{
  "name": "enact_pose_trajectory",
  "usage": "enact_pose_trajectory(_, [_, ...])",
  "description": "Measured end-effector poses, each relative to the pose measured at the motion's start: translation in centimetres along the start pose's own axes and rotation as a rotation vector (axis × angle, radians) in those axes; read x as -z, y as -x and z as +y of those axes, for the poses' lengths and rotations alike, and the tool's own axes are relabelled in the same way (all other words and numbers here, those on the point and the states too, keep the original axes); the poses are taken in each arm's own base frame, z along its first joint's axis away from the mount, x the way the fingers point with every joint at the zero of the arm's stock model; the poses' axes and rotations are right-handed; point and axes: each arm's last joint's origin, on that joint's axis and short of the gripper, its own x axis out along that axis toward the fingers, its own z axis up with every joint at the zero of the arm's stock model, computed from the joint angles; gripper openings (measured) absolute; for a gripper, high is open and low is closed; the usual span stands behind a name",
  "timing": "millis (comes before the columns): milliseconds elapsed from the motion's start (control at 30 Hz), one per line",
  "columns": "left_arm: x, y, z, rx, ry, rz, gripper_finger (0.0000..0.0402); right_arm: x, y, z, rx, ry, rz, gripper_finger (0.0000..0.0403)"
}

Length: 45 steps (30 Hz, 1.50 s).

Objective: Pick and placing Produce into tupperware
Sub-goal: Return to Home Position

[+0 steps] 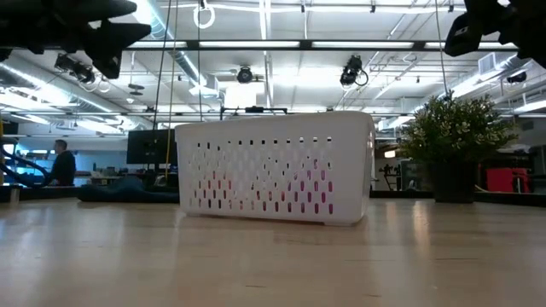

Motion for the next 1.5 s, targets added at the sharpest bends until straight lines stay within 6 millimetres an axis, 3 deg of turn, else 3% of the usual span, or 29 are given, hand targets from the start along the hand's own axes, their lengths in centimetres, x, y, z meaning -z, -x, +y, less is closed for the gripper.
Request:
enact_pose_trajectory(633, [-0.9, 1.4, 0.9, -0.052, -0.083, -0.037, 0.0178, 0.8, 0.0, 0.0, 0.007, -0.259, 0.08, 0.0155])
enact_pose_trajectory(1000, [-2.5, 3.9, 1.9, -0.055, -0.105, -0.167, 0.0178, 0.9, 0.0, 0.0, 0.021, -0.57, 0.082, 0.0155])
enact_pose_trajectory(1500, [-2.2, 4.4, 1.8, 0.078, -0.11, -0.14, 0.018, 0.9, 0.0, 0.0, 0.025, -0.605, 0.088, 0.0155])
